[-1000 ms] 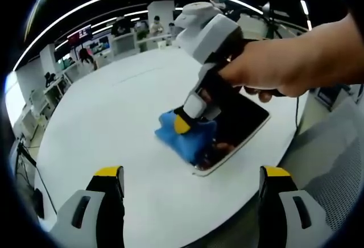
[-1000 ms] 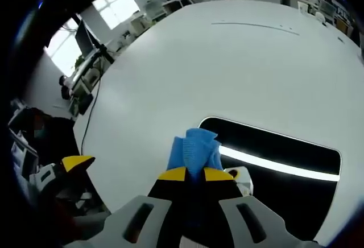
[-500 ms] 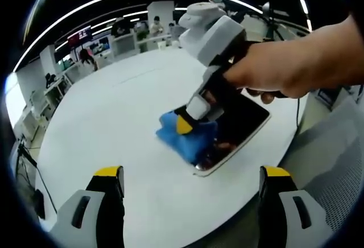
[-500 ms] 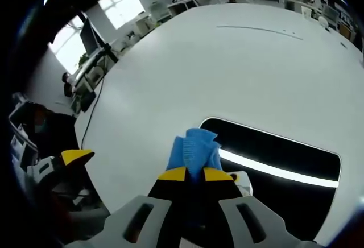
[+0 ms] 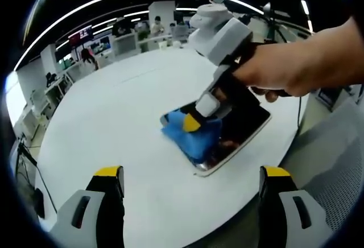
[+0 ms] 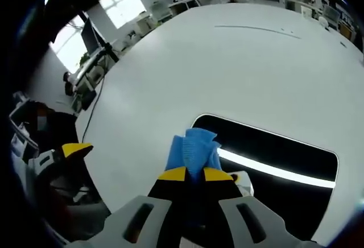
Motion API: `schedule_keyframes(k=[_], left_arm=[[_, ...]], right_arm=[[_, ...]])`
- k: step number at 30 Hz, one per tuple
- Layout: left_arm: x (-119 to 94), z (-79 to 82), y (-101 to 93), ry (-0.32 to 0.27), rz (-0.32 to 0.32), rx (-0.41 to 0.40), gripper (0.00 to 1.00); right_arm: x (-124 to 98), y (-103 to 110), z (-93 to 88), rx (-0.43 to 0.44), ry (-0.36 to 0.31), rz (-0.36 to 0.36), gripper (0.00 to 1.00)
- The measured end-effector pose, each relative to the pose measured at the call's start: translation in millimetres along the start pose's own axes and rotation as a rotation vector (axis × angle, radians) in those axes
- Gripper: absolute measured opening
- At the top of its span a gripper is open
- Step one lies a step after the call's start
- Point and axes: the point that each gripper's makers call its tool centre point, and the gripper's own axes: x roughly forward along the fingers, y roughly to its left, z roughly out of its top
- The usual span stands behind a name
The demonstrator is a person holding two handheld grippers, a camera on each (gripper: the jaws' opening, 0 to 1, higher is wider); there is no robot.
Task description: Wipe the mirror surface with the cleaning cloth until all visible marks leave the cleaned area.
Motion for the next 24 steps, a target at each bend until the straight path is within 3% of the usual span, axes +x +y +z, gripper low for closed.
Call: schedule_keyframes(k=[24], left_arm=[[-0.5, 0.5, -2.1, -0.006, -0.007, 0.004, 1.0]], right_arm=[[-16.7, -28.7, -9.1, 0.038, 0.006, -0.009, 0.03]])
